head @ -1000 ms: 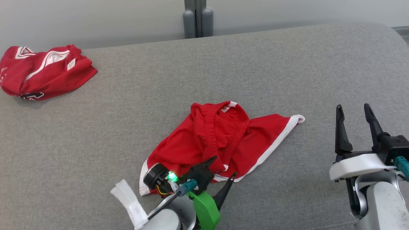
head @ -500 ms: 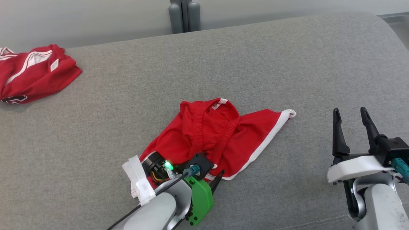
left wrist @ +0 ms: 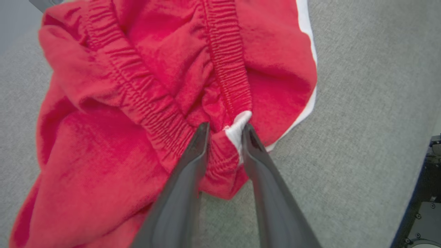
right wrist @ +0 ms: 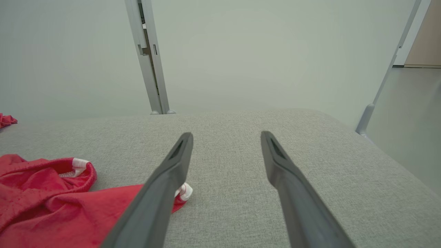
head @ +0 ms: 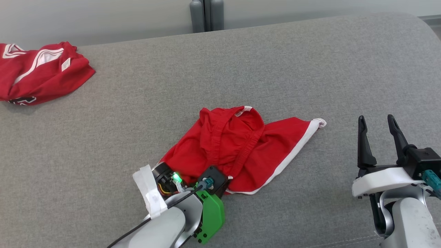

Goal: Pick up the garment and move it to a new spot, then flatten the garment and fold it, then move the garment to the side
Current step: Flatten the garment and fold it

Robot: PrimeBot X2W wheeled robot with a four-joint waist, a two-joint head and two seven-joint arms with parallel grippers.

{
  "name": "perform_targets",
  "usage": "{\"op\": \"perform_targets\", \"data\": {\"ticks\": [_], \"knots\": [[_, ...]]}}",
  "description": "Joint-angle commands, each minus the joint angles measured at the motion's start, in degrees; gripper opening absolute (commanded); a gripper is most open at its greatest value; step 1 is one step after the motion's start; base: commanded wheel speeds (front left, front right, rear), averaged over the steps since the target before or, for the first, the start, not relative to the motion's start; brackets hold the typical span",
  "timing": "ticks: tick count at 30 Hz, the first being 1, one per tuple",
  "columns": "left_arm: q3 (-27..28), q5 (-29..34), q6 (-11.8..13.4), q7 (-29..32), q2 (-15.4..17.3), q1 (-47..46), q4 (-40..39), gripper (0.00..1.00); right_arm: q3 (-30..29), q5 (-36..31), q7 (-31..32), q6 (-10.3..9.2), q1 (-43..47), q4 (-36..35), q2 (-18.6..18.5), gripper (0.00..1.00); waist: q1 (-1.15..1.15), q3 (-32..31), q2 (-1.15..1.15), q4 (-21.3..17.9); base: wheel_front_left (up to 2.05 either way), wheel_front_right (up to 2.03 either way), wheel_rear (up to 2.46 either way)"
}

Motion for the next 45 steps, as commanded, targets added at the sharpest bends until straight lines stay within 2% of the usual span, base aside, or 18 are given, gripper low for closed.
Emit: {"op": "perform_targets", "data": {"ticks": [1, 2, 3, 4, 8, 12, 20, 27, 38, 45], "knots": [[-0.07, -0.06, 0.46, 0.18, 0.6, -0.55, -0.6, 0.28, -0.07, 0.08, -0.17, -0.08, -0.31, -0.14, -0.06, 1.0, 0.0, 0.09, 0.0, 0.02, 0.0, 0.0, 0.0], [-0.13, -0.04, 0.59, 0.21, 0.74, -0.47, -0.79, 0.17, -0.08, 0.06, -0.17, -0.08, -0.36, -0.14, -0.06, 1.0, 0.0, 0.12, 0.0, 0.02, 0.0, 0.0, 0.0], [-0.17, -0.08, 0.59, 0.25, 0.9, -0.33, -1.02, 0.01, -0.11, 0.06, -0.17, -0.08, -0.41, -0.14, -0.06, 1.0, 0.0, 0.14, 0.0, 0.01, 0.0, 0.0, 0.0], [-0.23, -0.13, 0.62, 0.35, 1.0, -0.21, -1.17, 0.0, -0.13, 0.06, -0.17, -0.08, -0.43, -0.13, -0.06, 1.0, 0.0, 0.15, 0.0, -0.01, 0.0, 0.0, 0.0], [0.58, -0.66, 1.36, -1.03, 1.15, 0.15, -3.01, 0.0, -0.25, 0.12, -0.17, -0.08, -0.48, -0.27, -0.06, 1.0, 0.0, 0.17, 0.0, -0.08, 0.0, 0.0, 0.0], [3.82, -3.59, 3.06, -4.45, 0.69, 1.2, -6.81, 0.0, -0.62, 0.03, -0.17, -0.08, -0.56, -0.14, -0.06, 1.0, 0.0, 0.16, 0.0, -0.05, 0.0, 0.0, 0.0], [16.56, -15.04, 7.36, -14.39, -0.74, 6.0, -13.26, 0.0, -0.65, 0.07, -0.17, -0.08, -0.49, 0.01, -0.05, 1.0, 0.0, 0.3, 0.0, 0.57, 0.0, 0.0, 0.0], [25.28, -21.17, 9.66, -21.23, -0.51, 11.08, -11.09, 0.0, 0.14, 0.32, -0.17, -0.08, -0.74, 0.76, -0.06, 1.0, 0.0, 0.47, 0.0, 1.24, 0.0, 0.0, 0.0], [32.97, -25.65, 8.48, -23.49, -3.54, 17.6, -6.35, 0.0, 1.91, 0.37, -0.17, -0.08, 0.06, 1.58, -0.06, 1.0, 0.0, 0.24, 0.0, 2.19, 0.0, 0.0, 0.0], [38.56, -24.04, 6.56, -23.46, -5.47, 20.21, -6.01, 0.0, 3.26, 0.57, -0.17, -0.08, 0.59, 1.43, -0.07, 1.0, 0.0, -0.53, 0.0, 1.98, 0.0, 0.0, 0.0]]}}
